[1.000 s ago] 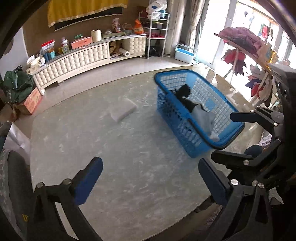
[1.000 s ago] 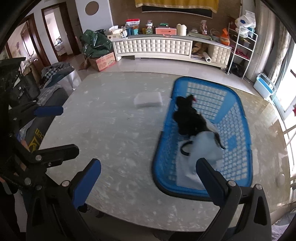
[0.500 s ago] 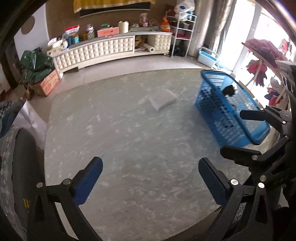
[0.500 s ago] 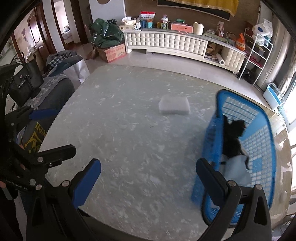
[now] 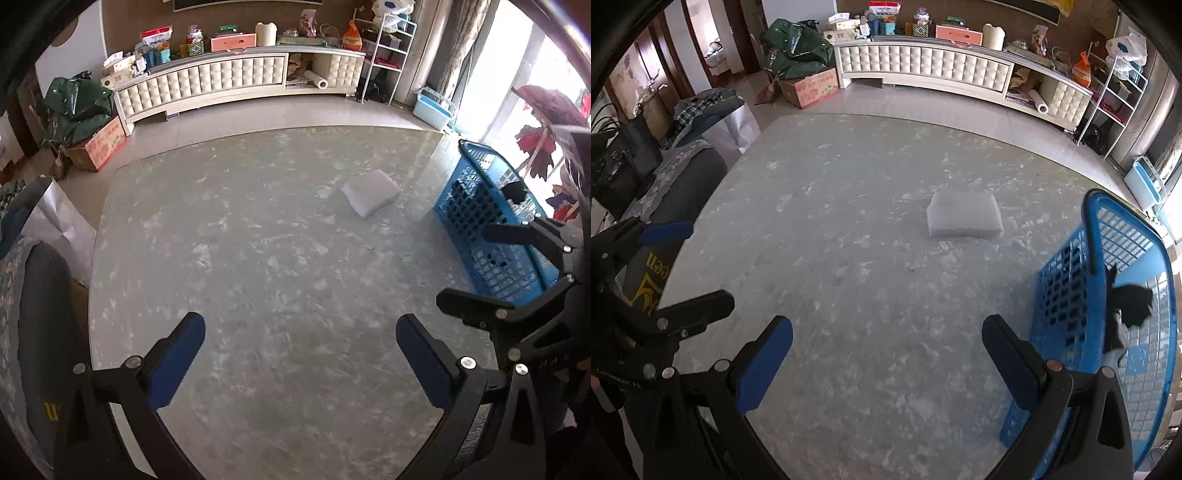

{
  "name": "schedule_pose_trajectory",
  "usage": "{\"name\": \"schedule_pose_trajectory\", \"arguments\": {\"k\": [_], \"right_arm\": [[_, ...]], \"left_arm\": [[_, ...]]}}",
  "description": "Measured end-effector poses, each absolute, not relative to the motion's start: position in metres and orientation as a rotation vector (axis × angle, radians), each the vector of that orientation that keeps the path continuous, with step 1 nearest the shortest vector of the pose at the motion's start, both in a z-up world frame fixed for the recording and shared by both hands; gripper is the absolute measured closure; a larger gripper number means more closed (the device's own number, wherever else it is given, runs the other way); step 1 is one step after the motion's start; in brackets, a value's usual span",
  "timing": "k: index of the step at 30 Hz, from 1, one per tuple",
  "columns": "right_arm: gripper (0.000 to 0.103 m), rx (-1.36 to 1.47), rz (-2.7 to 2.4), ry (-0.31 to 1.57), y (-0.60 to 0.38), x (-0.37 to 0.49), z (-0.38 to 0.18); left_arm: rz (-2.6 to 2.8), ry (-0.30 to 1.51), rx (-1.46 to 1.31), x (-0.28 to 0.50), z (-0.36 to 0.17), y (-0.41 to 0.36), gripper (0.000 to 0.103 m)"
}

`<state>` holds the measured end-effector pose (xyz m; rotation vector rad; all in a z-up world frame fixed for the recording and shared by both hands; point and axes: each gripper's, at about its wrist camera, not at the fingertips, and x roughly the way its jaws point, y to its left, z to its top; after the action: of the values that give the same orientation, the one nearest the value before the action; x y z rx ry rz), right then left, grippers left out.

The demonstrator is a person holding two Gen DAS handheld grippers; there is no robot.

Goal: Organize soft objects
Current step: 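Move the right gripper toward the white foam block on the table, then close the right gripper on the white foam block and lift it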

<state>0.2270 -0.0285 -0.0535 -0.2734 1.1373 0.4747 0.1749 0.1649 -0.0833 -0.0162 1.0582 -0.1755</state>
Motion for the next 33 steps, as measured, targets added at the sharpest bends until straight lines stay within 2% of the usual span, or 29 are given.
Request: {"name": "schedule_pose_trajectory", "arguments": {"k": [18, 33], "right_arm": [[0.0, -0.123, 0.286, 1.156, -0.026, 0.312, -0.098], [0.0, -0.113, 0.183, 1.203, -0.028, 0.36, -0.141]], "left_arm": [[-0.173, 1.109, -0.028, 0.284, -0.141, 0.172, 0.0], [-0.202, 1.116, -0.037, 0.347, -0.181, 0.179, 0.0]]}}
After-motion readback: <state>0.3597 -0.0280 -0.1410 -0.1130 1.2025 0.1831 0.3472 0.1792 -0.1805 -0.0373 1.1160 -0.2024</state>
